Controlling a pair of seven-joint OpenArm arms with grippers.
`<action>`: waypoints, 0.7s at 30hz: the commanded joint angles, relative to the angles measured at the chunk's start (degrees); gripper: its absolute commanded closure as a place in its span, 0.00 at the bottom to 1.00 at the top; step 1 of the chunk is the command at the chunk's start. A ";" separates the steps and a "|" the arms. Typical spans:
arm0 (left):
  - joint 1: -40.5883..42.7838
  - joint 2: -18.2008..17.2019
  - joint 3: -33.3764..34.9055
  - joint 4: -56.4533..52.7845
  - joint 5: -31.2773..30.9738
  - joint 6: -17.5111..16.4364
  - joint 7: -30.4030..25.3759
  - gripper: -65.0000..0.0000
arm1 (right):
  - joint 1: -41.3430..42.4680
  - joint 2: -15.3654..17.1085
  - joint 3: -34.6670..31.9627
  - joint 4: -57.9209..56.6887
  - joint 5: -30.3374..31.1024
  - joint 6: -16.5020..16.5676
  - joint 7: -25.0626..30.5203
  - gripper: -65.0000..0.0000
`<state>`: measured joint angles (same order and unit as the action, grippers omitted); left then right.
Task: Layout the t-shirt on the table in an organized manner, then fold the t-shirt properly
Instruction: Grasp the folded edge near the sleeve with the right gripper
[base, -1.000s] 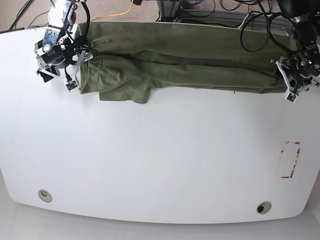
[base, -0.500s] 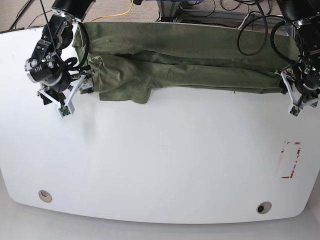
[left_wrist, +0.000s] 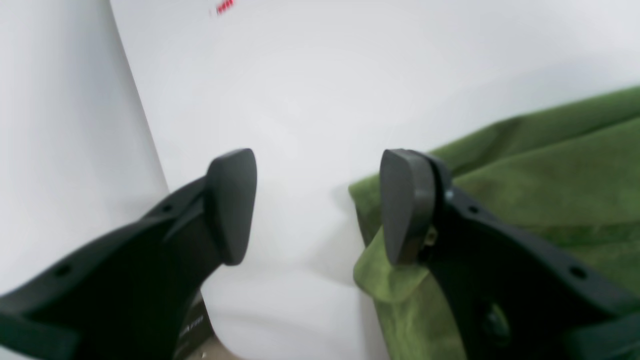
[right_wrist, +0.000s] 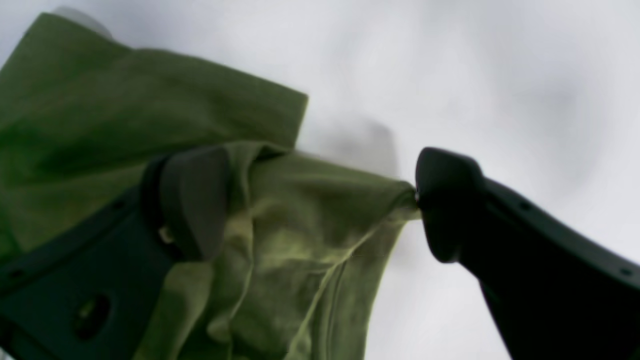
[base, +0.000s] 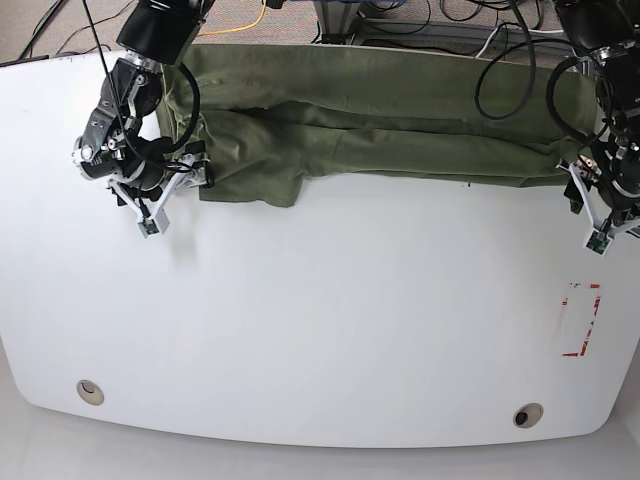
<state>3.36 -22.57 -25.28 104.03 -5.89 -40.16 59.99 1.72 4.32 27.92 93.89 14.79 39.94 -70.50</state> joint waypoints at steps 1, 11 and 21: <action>-0.85 -1.21 -0.35 0.81 0.13 0.16 -0.87 0.44 | 1.05 0.39 -0.36 -0.57 0.91 0.06 1.27 0.17; -0.85 -1.13 -0.26 0.72 0.13 0.16 -0.87 0.44 | 1.84 0.30 -5.02 -4.00 0.91 0.06 2.94 0.17; -0.85 -1.13 -0.26 0.54 0.13 0.16 -0.87 0.44 | 2.11 0.21 -5.90 -4.08 0.99 0.06 3.20 0.17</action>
<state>3.20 -22.57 -25.23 103.81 -5.61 -40.14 60.01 3.14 4.29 22.11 89.41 15.31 39.94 -67.24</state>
